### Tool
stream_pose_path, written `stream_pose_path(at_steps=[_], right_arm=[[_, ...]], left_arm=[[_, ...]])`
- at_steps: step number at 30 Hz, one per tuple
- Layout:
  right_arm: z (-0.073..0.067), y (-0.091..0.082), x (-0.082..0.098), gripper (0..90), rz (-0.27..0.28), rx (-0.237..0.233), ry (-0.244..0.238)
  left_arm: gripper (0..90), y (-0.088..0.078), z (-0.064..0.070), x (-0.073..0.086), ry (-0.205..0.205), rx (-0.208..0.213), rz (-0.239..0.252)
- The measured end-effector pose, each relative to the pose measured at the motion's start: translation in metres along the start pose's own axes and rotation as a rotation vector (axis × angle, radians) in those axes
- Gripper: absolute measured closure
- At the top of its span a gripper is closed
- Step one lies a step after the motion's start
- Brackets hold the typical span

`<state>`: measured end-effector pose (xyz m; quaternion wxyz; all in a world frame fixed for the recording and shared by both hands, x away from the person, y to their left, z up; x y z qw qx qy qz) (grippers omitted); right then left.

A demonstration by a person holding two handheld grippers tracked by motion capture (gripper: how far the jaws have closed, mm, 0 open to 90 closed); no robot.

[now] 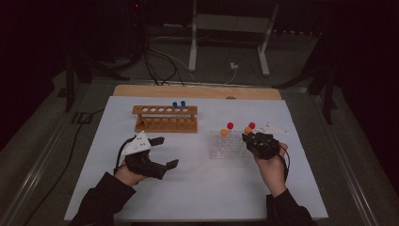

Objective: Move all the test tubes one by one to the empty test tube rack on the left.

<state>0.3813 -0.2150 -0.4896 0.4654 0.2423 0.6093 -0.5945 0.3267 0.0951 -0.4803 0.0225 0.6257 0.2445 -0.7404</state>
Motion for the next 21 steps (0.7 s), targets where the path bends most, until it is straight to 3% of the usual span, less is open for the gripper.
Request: stream_pose_path(at_steps=[12,18,21], right_arm=[[-0.005,-0.03,-0.02,74.5,0.096,0.005,-0.019],[-0.019,-0.044,-0.029,74.5,0.127,-0.043,-0.04],[-0.03,-0.05,-0.032,74.5,0.131,-0.088,-0.047]], left_arm=[[4.2,0.002,0.003,0.0,0.004,0.021,-0.015],[4.3,0.001,0.005,-0.002,0.004,0.027,-0.02],[4.2,0.001,0.008,-0.005,0.009,0.038,-0.017]])
Point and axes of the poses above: each handheld gripper's, and its own axes: y roughly forward along the jaws, x roughly out of its underside, z roughly to its right, the point moved 7 cm from there along y, roughly forward along the jaws, and after that the axes turned 9 degrees about x, right-handed, at the moved point
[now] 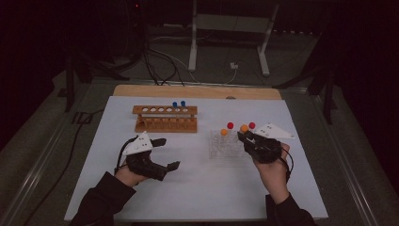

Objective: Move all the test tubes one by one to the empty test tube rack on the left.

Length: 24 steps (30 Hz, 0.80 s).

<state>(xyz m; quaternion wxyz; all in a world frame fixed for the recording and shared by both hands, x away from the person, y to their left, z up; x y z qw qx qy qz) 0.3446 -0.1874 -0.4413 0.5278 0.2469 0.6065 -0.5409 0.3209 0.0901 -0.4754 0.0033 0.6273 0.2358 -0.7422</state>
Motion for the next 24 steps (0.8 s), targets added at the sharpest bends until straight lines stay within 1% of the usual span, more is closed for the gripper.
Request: stream_pose_path(at_steps=[2,5,7,9,11,13,17,21,22,24], right_arm=[[-0.009,-0.002,-0.001,74.5,0.001,-0.037,-0.003],[-0.026,-0.003,-0.001,74.5,-0.004,-0.09,-0.017],[-0.037,-0.003,0.0,74.4,-0.009,-0.119,-0.034],[-0.049,-0.001,0.003,74.5,-0.019,-0.153,-0.044],[-0.061,0.002,0.008,74.5,-0.03,-0.181,-0.063],[-0.071,0.005,0.013,74.4,-0.047,-0.21,-0.074],[-0.091,0.011,0.024,74.4,-0.078,-0.249,-0.108],[-0.106,0.013,0.031,74.5,-0.096,-0.289,-0.122],[-0.109,0.013,0.032,74.4,-0.099,-0.298,-0.132],[-0.116,0.013,0.034,74.4,-0.105,-0.318,-0.133]], left_arm=[[4.3,0.0,0.003,-0.003,0.006,0.02,0.008],[4.3,0.0,0.007,-0.005,0.011,0.028,0.005],[4.3,0.0,0.009,-0.007,0.014,0.027,0.004],[4.8,0.001,0.011,-0.007,0.018,0.025,0.002],[5.3,0.002,0.013,-0.008,0.017,0.032,0.003],[6.4,0.003,0.015,-0.009,0.014,0.048,0.004],[9.7,0.007,0.018,-0.008,0.018,0.05,-0.004],[16.8,0.01,0.021,-0.009,0.02,0.051,-0.006],[17.0,0.011,0.022,-0.009,0.022,0.045,-0.009],[20.5,0.013,0.025,-0.01,0.027,0.043,-0.013]])
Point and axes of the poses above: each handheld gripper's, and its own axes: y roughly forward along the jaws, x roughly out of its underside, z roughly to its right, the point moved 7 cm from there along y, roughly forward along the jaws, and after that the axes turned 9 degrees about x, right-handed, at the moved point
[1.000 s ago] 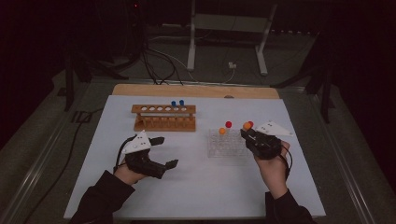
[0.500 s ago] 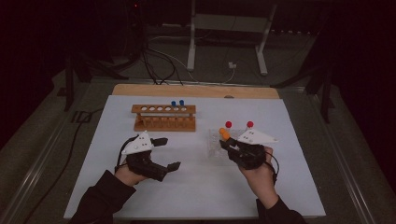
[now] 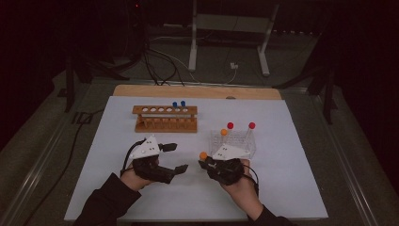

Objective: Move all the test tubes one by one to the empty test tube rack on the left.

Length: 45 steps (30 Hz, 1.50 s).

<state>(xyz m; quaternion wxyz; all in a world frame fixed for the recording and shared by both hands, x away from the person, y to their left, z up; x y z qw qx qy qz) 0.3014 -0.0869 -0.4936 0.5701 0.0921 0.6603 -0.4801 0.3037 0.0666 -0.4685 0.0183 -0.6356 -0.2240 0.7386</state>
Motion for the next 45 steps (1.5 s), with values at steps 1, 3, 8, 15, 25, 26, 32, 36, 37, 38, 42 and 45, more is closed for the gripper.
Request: stream_pose_path(at_steps=[1,3,8,15,25,26,32,36,37,38,42,45], right_arm=[[-0.003,0.001,0.001,74.4,-0.006,-0.006,-0.009],[-0.008,0.002,0.001,74.4,-0.009,-0.021,-0.012],[-0.018,0.006,0.004,74.4,-0.022,-0.047,-0.021],[-0.023,0.008,0.005,74.4,-0.029,-0.064,-0.025],[-0.026,0.007,0.003,74.5,-0.026,-0.068,-0.031],[-0.026,0.007,0.003,74.4,-0.025,-0.068,-0.036],[-0.026,0.007,0.004,74.4,-0.03,-0.065,-0.033],[-0.025,0.008,0.004,74.3,-0.03,-0.066,-0.028],[-0.025,0.008,0.004,73.9,-0.03,-0.068,-0.023],[-0.025,0.008,0.004,73.4,-0.027,-0.075,-0.017],[-0.025,0.005,0.001,61.9,-0.006,-0.069,-0.008],[-0.022,0.002,-0.002,52.9,0.017,-0.06,-0.004]], left_arm=[[22.0,0.001,0.001,-0.001,0.002,-0.001,-0.002],[25.0,0.003,0.004,-0.002,0.007,0.001,-0.003],[37.8,0.01,0.01,-0.004,0.035,-0.001,-0.02],[52.8,0.019,0.012,-0.004,0.051,0.008,-0.036],[65.8,0.029,0.016,-0.001,0.076,0.038,-0.06],[67.3,0.029,0.015,-0.001,0.074,0.039,-0.062],[71.4,0.03,0.014,0.0,0.073,0.051,-0.07],[71.9,0.031,0.015,-0.001,0.087,0.037,-0.075],[72.0,0.031,0.015,-0.001,0.09,0.036,-0.075],[72.0,0.03,0.015,-0.002,0.089,0.031,-0.069],[72.1,0.024,0.006,-0.006,0.075,-0.009,-0.047],[72.1,0.017,-0.005,-0.009,0.063,-0.047,-0.028]])
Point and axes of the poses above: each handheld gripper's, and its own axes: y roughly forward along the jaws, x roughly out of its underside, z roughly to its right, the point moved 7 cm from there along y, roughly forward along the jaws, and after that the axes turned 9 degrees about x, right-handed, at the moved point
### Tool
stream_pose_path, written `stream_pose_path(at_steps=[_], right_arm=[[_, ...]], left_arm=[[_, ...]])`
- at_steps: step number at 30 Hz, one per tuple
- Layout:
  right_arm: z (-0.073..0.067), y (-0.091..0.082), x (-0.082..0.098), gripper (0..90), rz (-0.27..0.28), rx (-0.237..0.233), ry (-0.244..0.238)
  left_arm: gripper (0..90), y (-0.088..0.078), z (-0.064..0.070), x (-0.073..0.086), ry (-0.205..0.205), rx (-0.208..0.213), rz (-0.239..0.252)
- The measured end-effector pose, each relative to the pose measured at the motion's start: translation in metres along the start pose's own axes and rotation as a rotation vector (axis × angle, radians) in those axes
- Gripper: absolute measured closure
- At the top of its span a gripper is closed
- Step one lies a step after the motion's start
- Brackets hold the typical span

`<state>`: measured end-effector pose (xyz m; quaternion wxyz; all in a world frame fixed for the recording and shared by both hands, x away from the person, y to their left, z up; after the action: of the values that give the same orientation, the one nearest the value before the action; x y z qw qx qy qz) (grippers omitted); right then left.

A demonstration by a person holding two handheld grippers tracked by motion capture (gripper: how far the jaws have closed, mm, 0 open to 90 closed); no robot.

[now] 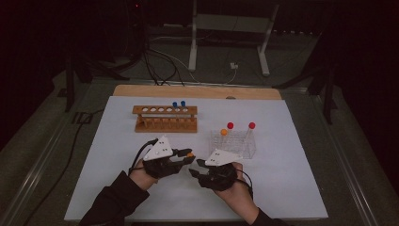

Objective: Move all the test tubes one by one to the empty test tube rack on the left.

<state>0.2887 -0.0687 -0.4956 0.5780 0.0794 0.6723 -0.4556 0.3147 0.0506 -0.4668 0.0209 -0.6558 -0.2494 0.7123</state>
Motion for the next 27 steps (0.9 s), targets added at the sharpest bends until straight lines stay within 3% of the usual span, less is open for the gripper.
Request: stream_pose_path(at_steps=[7,13,16,21,27], right_arm=[[0.009,-0.008,-0.006,33.9,0.046,0.015,0.021],[0.016,-0.012,-0.009,15.8,0.074,0.036,0.032],[0.019,-0.014,-0.009,13.2,0.086,0.038,0.042],[0.026,-0.015,-0.009,1.2,0.088,0.056,0.061],[0.031,-0.018,-0.009,0.0,0.091,0.057,0.063]], left_arm=[[72.1,-0.013,-0.028,-0.005,-0.011,-0.106,0.015],[72.1,-0.025,-0.048,-0.015,-0.026,-0.166,0.035],[72.1,-0.03,-0.059,-0.02,-0.025,-0.203,0.034],[72.0,-0.036,-0.077,-0.027,-0.035,-0.261,0.043],[72.1,-0.039,-0.096,-0.036,-0.048,-0.32,0.057]])
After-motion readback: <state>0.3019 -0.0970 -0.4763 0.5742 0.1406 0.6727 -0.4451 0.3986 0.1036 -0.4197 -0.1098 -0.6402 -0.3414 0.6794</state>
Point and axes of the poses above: each handheld gripper's, and its own axes: y roughly forward along the jaws, x roughly out of its underside, z roughly to its right, the point moved 7 cm from there along y, roughly forward along the jaws, and after that the axes turned 9 degrees about x, right-handed, at the moved point
